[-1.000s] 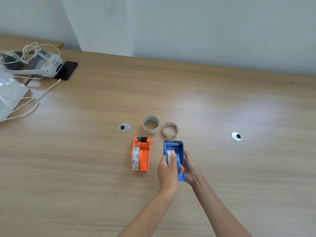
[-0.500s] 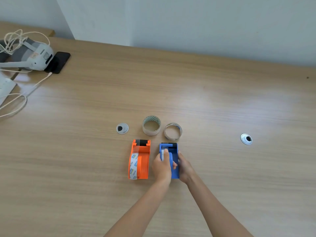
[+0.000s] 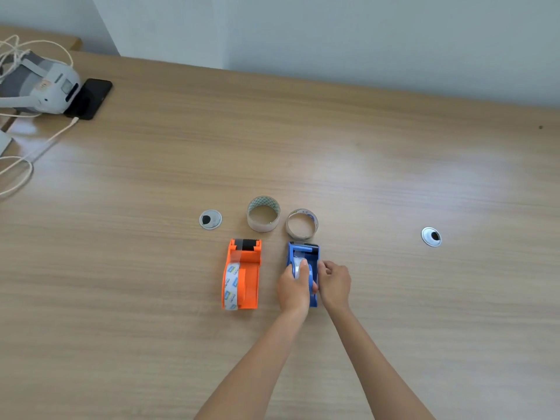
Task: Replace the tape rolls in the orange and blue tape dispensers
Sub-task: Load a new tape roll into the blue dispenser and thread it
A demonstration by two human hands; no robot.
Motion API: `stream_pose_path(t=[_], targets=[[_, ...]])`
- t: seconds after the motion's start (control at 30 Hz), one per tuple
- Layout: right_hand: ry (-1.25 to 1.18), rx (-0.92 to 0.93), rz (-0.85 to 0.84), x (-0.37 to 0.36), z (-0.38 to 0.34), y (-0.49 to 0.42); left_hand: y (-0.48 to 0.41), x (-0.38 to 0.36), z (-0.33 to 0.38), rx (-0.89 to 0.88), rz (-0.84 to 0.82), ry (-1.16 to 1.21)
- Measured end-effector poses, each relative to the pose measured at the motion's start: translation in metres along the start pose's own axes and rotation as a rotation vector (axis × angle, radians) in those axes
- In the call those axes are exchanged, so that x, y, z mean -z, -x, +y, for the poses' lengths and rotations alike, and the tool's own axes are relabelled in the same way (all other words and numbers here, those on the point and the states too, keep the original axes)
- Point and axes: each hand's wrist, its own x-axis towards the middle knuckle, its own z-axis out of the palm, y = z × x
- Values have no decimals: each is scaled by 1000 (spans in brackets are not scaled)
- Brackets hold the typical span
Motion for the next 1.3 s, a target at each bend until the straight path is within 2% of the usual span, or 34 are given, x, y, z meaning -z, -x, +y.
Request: stream_pose_path(t=[0.1, 0.2, 0.3, 0.43, 0.53, 0.6, 0.7, 0.77, 0.8, 0.87, 0.93, 1.0, 1.13, 1.3], targets=[[23, 28, 59, 12, 1, 17, 6, 2, -8, -22, -27, 4], [-127, 20, -73, 21, -4, 39, 10, 2, -7, -66, -18, -32], [-169, 22, -198, 18, -5, 54, 12, 4, -6, -65, -37, -92], [-211, 32, -243, 14, -2, 56, 17, 12, 0, -9, -94, -158], [-222, 37, -277, 14, -3, 52, 17, 21, 6, -24, -96, -294], [-234, 20, -285, 18, -5, 50, 20, 31, 12, -94, -79, -399], [-244, -2, -303, 21, -6, 46, 31, 67, 36, -381, -40, -406], [-248, -17, -314, 21, -7, 44, 33, 103, 47, -527, 106, -327], [-256, -28, -313, 21, -7, 43, 28, 122, 46, -532, 188, -302], [-266, -49, -284, 20, -4, 42, 9, 149, 32, -387, 274, -380], [-267, -64, -255, 17, -4, 44, -7, 160, 13, -112, 204, -388], [-278, -91, -253, 13, -3, 47, -14, 158, -3, 32, 108, -333], [-290, -105, -273, 8, -4, 51, -17, 150, -19, 37, -46, -203], [-270, -120, -312, 6, 2, 45, -17, 141, -18, -36, -84, -146]])
